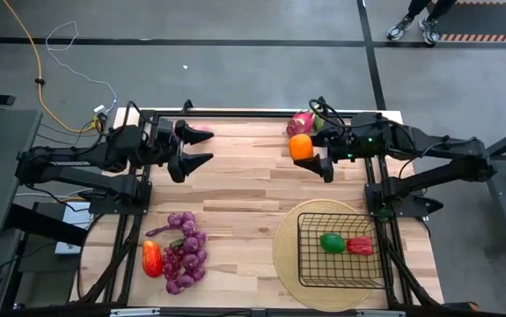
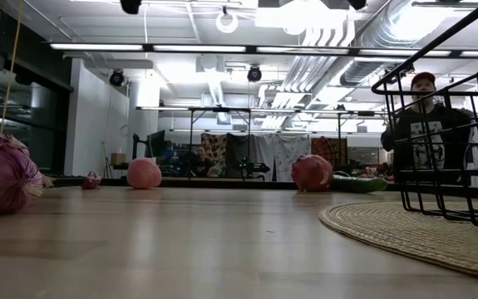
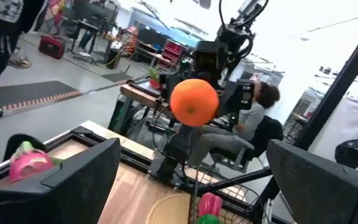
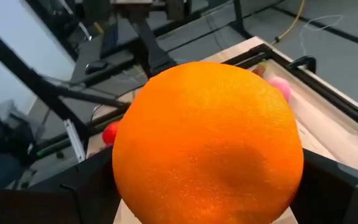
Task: Build produce basket
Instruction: Put the orange into the wire basket
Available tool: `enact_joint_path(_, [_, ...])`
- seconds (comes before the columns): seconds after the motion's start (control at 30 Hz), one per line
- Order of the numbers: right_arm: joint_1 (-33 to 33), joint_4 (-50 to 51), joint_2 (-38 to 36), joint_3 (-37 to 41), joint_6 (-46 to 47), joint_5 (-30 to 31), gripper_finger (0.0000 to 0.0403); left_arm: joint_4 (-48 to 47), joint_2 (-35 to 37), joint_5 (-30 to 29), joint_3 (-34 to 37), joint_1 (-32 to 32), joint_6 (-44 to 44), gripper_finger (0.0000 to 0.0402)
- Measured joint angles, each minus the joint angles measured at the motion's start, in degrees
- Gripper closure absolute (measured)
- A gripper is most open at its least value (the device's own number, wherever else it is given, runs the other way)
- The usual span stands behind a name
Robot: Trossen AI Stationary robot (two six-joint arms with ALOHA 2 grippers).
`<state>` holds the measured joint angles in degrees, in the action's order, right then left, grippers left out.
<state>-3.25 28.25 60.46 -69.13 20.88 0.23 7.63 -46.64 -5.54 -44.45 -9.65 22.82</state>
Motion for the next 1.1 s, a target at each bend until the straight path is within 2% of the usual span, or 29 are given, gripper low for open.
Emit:
enact_joint_path(0.17, [0.0, 0.3, 0.3, -0.6, 0.1, -4.1, 0.0053, 0.1, 0.6, -2.4, -0.1, 0.0, -2.6, 0.0009])
enact_joint_path(0.3, [1.9, 1.2, 0.2, -0.6, 3.6, -6.1, 0.0053, -0.1, 0.6, -4.5, -0.1, 0.0, -6.2, 0.0009])
enact_joint_path(0.43, [6.3, 4.0, 0.7, -0.6, 9.4, -6.4, 0.0053, -0.1, 0.3, -5.7, -0.1, 0.0, -8.7, 0.0009])
enact_joint_path(0.6, [13.1, 13.9, 2.9, -0.6, 15.4, -6.4, 0.0053, -0.2, 0.3, -8.0, -0.1, -0.1, -13.1, 0.0009])
enact_joint_path(0.77, [20.0, 22.2, 7.4, -0.6, 19.5, -7.0, 0.0053, -0.3, 0.3, -8.2, -0.1, -0.1, -15.1, 0.0009])
enact_joint_path(1.1, [32.1, 28.2, 21.2, -0.6, 18.5, -7.0, 0.0053, -0.6, 0.3, -8.7, -0.1, -0.1, -17.1, 0.0009])
